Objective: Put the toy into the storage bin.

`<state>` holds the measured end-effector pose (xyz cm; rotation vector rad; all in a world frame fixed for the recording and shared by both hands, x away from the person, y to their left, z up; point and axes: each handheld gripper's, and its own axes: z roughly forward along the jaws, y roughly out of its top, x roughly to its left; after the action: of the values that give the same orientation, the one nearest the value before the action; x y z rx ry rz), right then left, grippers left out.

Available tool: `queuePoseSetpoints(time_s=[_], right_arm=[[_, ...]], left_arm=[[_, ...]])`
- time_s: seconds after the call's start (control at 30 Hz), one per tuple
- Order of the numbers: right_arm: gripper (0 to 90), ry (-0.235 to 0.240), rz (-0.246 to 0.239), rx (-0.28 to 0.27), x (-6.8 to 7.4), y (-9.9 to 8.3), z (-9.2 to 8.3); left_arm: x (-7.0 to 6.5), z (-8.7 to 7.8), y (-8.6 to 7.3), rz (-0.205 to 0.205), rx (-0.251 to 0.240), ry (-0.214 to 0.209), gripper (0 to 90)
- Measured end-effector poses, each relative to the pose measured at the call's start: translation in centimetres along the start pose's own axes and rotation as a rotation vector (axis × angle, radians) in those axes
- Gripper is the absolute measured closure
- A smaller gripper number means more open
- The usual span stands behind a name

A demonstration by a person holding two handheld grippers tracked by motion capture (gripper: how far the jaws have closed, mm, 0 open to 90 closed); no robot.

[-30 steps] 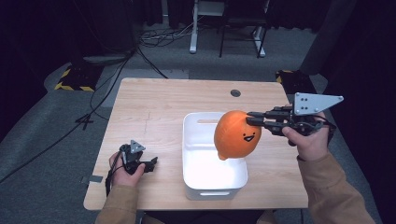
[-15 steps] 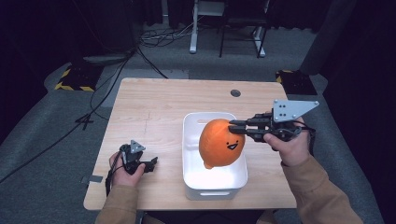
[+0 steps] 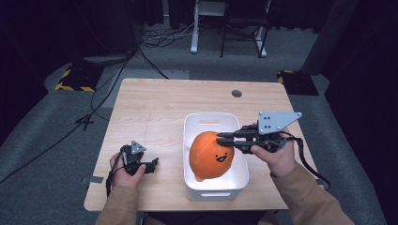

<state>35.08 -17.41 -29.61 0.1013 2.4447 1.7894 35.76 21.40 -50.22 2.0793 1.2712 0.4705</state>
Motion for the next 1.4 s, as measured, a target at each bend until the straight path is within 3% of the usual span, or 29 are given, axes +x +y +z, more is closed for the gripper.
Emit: queuePoseSetpoints(time_s=[0.23, 0.6, 0.7, 1.03, 1.23, 1.4], right_arm=[[83.1, 0.027, 0.026, 0.026, 0.8, -1.3, 1.1], [83.0, 0.031, 0.069, 0.088, 1.2, -3.5, 2.2], [82.7, 0.021, 0.069, 0.138, 1.6, -4.4, 2.8], [81.7, 0.027, 0.051, 0.219, 2.2, -5.6, 4.1], [80.2, 0.043, 0.078, 0.318, 2.1, -6.4, 4.9], [78.0, 0.049, 0.122, 0.316, 1.8, -6.9, 4.6]], left_arm=[[0.0, 0.0, 0.0, 0.002, 0.001, -0.002, 18.8], [0.0, 0.0, 0.0, 0.002, 0.001, -0.002, 18.8], [0.0, 0.0, 0.0, 0.002, 0.001, -0.002, 18.8], [0.0, 0.0, 0.0, 0.002, 0.001, -0.002, 18.8], [0.0, 0.0, 0.0, 0.002, 0.001, -0.002, 18.8], [0.0, 0.0, 0.0, 0.002, 0.001, -0.002, 18.8]])
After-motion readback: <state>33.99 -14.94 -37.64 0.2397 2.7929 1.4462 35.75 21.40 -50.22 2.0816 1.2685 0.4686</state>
